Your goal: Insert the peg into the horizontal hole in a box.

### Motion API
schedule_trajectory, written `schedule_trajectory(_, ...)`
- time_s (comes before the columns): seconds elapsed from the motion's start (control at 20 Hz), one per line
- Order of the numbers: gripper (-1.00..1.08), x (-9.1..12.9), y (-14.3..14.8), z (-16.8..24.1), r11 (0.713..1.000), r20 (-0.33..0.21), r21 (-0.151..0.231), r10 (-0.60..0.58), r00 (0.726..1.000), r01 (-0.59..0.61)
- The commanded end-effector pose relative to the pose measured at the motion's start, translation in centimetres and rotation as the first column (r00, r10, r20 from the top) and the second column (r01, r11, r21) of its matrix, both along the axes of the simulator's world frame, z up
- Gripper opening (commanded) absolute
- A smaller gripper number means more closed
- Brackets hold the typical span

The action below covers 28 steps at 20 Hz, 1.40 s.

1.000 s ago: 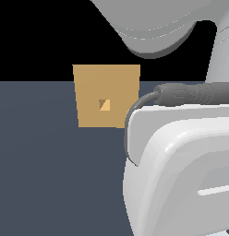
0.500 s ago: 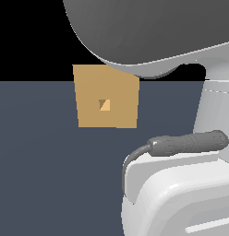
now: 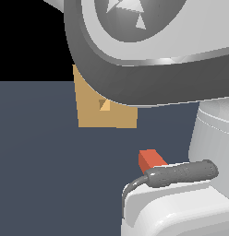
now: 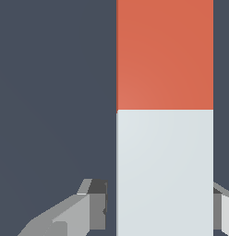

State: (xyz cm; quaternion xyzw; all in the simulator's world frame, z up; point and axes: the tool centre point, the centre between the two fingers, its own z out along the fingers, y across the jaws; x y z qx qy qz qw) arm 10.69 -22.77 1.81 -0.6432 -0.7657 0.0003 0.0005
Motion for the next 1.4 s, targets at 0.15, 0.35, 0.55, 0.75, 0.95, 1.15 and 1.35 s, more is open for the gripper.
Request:
schedule_trajectory(0.15, -1.0, 0.1, 0.0, 0.1, 1.0, 0.001, 0.0, 0.0, 1.0, 0.0)
schedule_trajectory(0.35, -1.0, 0.1, 0.0, 0.1, 1.0, 0.001, 0.0, 0.0, 1.0, 0.0)
schedule_trajectory(0.55, -1.0, 0.0, 0.1, 0.1, 1.0, 0.001, 0.0, 0.0, 1.0, 0.0)
schedule_trajectory(0.75, -1.0, -0.2, 0.2, 0.1, 1.0, 0.0, 0.0, -0.002, 1.0, 0.002)
schedule_trajectory(0.95, -1.0, -0.6, 0.7, 0.3, 1.0, 0.0, 0.0, -0.007, 1.0, 0.007)
schedule_trajectory(1.15, -1.0, -1.3, 1.4, 0.6, 1.0, 0.001, 0.0, -0.015, 1.0, 0.015)
schedule_trajectory(1.35, -1.0, -2.2, 2.4, 1.0, 1.0, 0.001, 0.0, -0.026, 1.0, 0.026)
